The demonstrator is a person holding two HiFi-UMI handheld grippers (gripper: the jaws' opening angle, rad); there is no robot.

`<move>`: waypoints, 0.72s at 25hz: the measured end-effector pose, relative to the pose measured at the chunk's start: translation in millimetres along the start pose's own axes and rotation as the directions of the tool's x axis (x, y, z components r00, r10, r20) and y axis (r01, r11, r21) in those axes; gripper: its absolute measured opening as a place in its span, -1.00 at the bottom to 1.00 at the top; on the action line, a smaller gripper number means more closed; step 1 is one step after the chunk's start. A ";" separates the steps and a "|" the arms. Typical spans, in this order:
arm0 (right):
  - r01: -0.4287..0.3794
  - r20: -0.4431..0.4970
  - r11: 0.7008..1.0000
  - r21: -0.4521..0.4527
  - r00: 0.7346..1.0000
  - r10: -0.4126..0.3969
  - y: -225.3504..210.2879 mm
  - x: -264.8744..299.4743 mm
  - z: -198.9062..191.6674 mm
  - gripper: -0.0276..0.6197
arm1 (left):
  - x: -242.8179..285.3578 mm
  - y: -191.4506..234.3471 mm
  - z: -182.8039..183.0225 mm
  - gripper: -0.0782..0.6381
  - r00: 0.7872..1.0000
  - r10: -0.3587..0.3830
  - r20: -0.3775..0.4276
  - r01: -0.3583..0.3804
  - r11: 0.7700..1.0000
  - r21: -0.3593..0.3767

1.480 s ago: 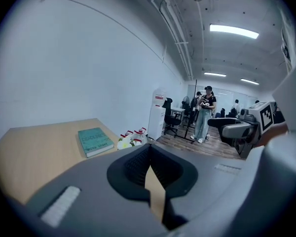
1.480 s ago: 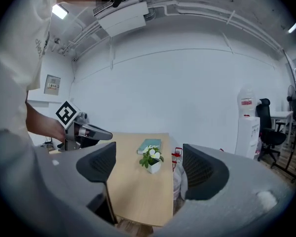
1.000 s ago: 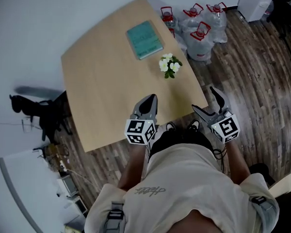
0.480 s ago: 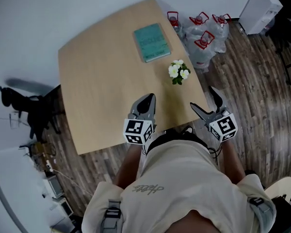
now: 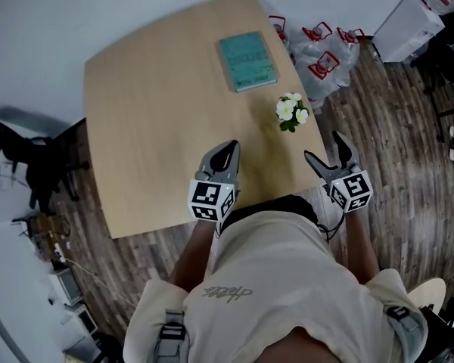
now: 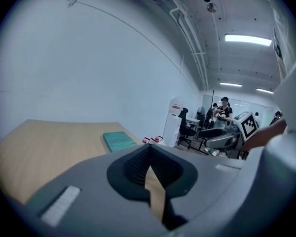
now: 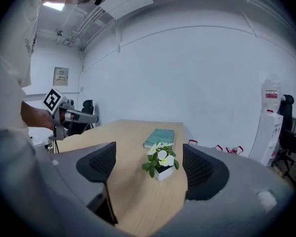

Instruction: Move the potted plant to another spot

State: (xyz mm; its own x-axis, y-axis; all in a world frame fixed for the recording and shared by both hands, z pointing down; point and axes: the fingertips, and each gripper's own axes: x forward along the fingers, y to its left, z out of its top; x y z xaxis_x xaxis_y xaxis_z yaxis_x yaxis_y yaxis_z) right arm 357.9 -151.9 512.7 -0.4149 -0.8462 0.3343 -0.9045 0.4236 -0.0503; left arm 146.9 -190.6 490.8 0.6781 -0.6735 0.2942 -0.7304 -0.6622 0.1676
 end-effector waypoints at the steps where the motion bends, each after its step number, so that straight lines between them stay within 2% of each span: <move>1: -0.006 -0.026 1.000 -0.005 1.000 0.006 1.2 3.3 -6.9 0.37 | -4.4 2.3 -3.2 -0.74 1.000 0.009 -0.003 -0.009 1.000 -0.009; 7: -0.066 -0.114 0.993 -0.099 0.992 0.054 7.5 17.5 -18.1 0.37 | -23.3 6.3 -10.1 -0.74 0.997 0.071 -0.008 -0.071 0.997 -0.031; 12: -0.133 -0.187 0.974 -0.184 0.977 0.098 0.7 33.1 -33.1 0.37 | -31.0 3.2 -5.1 -0.74 0.990 0.142 0.001 -0.142 0.989 -0.046; 18: -0.172 -0.227 0.970 -0.174 0.965 0.131 -19.9 51.1 -46.9 0.37 | -33.0 0.2 1.1 -0.74 0.974 0.225 -0.018 -0.226 0.973 -0.055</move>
State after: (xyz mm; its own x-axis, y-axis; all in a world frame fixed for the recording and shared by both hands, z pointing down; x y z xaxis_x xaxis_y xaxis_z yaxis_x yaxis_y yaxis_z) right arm 359.3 -188.5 575.0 -0.4965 -0.6879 0.5294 -0.7883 0.6127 0.0569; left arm 124.5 -168.9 480.0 0.4946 -0.7993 0.3412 -0.8680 -0.4739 0.1482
